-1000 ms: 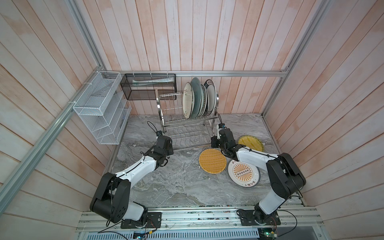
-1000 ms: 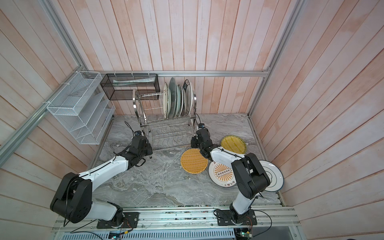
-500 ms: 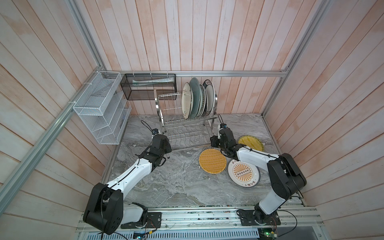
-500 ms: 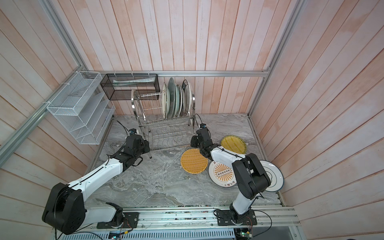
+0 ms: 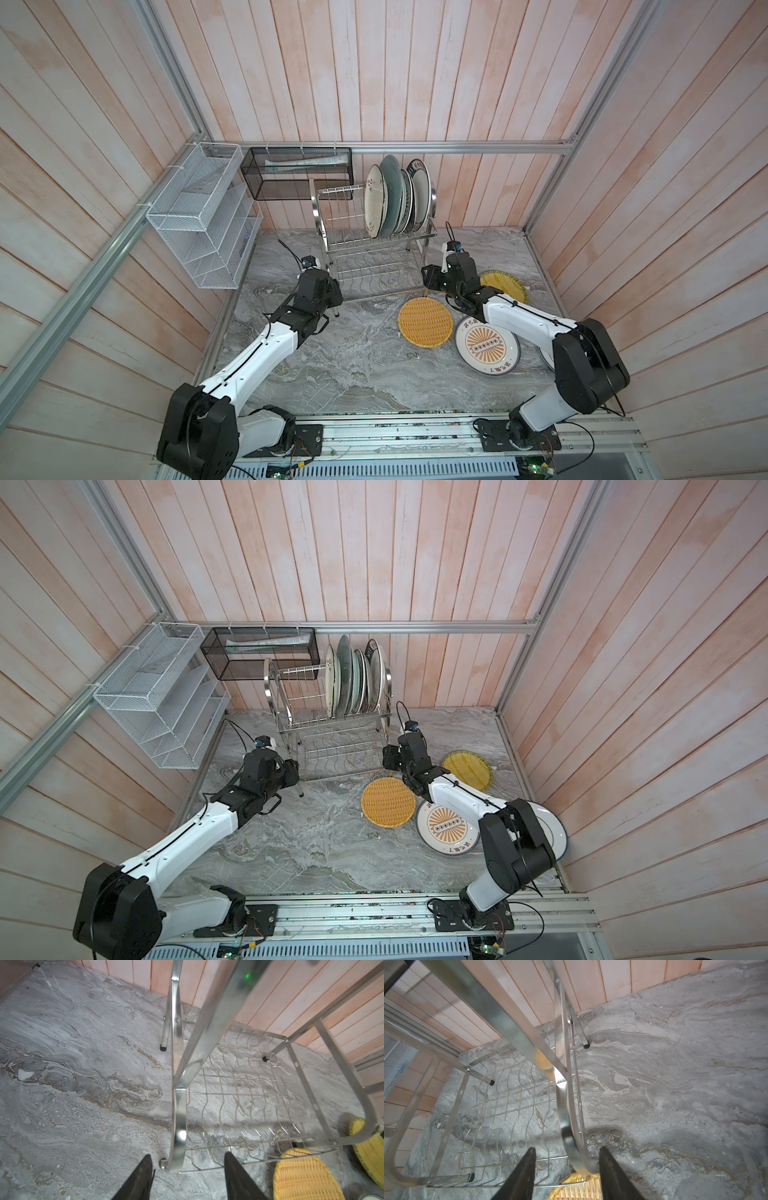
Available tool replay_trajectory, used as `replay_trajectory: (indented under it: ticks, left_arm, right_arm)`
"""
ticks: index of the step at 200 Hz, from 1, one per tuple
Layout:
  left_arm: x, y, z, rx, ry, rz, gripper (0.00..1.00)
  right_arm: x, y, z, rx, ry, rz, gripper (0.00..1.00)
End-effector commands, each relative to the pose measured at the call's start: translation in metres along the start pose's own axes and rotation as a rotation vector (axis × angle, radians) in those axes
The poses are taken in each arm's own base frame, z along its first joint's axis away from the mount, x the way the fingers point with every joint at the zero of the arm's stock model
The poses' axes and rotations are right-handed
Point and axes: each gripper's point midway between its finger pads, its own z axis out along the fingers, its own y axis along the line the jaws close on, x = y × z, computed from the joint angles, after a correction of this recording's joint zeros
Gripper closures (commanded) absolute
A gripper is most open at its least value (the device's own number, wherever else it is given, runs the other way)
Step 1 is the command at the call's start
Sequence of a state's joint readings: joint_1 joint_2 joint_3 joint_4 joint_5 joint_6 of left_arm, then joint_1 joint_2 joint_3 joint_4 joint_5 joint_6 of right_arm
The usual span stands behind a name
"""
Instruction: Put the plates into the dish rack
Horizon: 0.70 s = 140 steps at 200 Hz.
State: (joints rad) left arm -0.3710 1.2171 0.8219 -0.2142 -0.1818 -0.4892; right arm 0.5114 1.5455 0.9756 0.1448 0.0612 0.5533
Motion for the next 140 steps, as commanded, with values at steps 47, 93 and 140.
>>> replay_trajectory:
  ticks: [47,93,140]
  left_arm:
    - [-0.026,-0.036,-0.060,0.230,-0.040,0.069,0.40]
    - [-0.020,-0.051,-0.096,0.370,-0.056,0.112,0.29]
    - [-0.016,-0.055,-0.115,0.449,-0.081,0.059,0.00]
  right_arm:
    - [-0.017,-0.026,-0.061,0.039,-0.057,0.004,0.40]
    - [-0.017,-0.069,-0.098,0.089,-0.092,0.079,0.30]
    - [-0.013,-0.132,-0.115,0.164,-0.106,0.215,0.20]
